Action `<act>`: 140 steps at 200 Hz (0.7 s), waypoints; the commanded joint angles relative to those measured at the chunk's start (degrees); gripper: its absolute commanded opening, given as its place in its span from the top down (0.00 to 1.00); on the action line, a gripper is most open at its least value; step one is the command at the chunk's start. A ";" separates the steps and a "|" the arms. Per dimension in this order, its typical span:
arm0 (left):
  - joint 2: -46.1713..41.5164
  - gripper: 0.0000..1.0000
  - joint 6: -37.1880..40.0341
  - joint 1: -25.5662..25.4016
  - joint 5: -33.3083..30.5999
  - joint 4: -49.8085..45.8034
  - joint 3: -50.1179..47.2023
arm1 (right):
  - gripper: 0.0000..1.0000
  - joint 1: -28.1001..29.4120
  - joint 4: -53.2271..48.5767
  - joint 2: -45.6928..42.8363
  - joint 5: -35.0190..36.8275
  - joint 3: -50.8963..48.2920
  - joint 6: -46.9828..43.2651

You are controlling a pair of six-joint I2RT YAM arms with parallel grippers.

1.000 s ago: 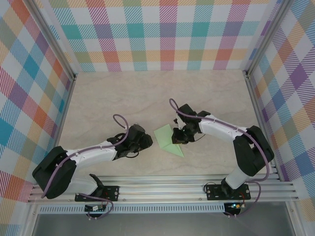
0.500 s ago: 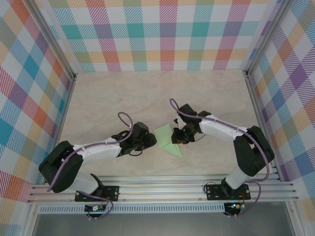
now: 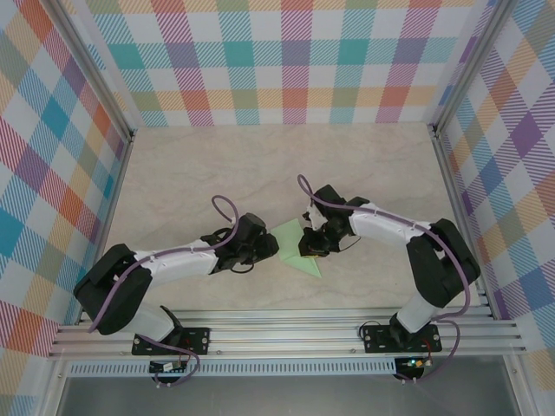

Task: Fold a paper plane with a square sheet of paper (pick it up from the middle)
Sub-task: Fold the wing for the fifth time at the center of the table.

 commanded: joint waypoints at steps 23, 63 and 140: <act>1.16 0.53 1.05 -0.89 1.21 -0.43 2.06 | 0.86 -1.94 2.22 3.12 2.05 -0.25 -0.14; 2.47 0.53 1.94 -1.16 2.57 -0.13 3.19 | 0.85 -3.73 3.93 5.13 0.85 -0.92 -0.67; 4.47 0.48 2.08 -1.99 3.90 -0.14 4.84 | 0.87 -6.10 6.87 8.57 0.40 -3.17 -0.23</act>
